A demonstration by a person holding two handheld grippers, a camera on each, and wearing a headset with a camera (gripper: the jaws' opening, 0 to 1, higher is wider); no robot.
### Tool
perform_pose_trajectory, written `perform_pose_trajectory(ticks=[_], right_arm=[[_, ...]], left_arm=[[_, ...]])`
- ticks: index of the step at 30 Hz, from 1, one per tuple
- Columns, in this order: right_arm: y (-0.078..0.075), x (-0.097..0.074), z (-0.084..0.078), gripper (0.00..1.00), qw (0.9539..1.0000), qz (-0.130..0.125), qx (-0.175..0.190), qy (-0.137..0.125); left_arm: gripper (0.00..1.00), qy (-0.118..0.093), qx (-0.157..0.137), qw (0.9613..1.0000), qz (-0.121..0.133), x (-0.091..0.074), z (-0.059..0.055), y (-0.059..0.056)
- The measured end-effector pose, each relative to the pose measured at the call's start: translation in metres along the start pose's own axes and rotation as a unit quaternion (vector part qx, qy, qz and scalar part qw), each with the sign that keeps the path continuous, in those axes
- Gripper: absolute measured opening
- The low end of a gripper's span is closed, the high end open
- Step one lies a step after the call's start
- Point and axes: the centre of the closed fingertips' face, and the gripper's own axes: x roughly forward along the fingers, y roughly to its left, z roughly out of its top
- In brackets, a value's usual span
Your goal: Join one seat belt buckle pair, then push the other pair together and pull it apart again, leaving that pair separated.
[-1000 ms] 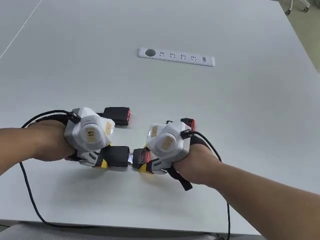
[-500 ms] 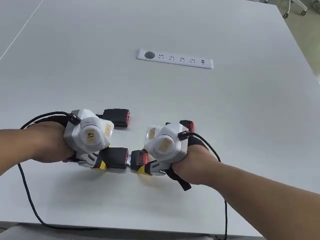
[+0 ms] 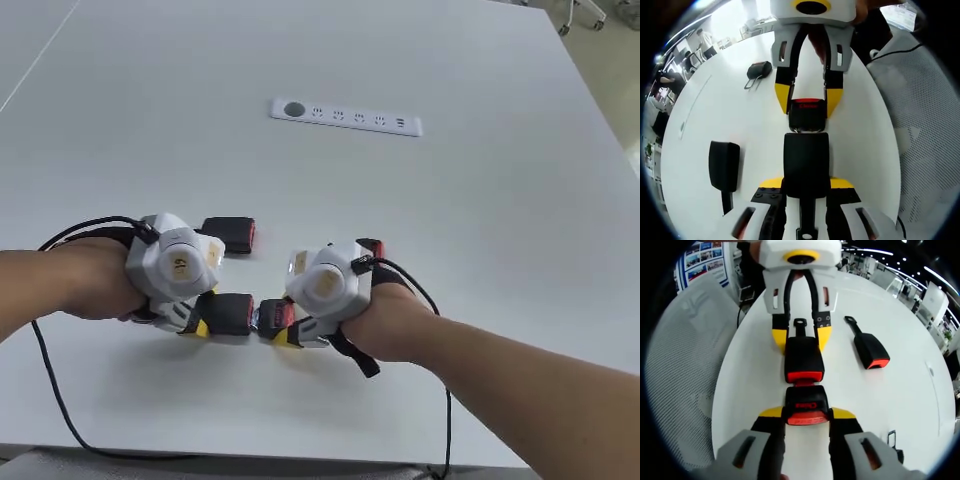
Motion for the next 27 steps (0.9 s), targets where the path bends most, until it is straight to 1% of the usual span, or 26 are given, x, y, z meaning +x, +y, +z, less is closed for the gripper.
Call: perform_pose_trajectory(ticks=[16, 21, 27], right_arm=[[-0.0004, 0.0005, -0.0003, 0.32, 1.0000, 0.000, 0.003, -0.004], [0.0004, 0.0003, 0.0001, 0.32, 1.0000, -0.001, 0.005, -0.002], [0.0004, 0.0006, 0.0003, 0.32, 1.0000, 0.000, 0.008, -0.002]], left_arm=[[0.29, -0.005, 0.001, 1.0000, 0.001, 0.0000, -0.0005, 0.0014], [0.29, -0.006, 0.000, 1.0000, 0.002, -0.0018, 0.0005, -0.0001], [0.29, -0.007, 0.001, 1.0000, 0.003, -0.0062, 0.0037, -0.0050]])
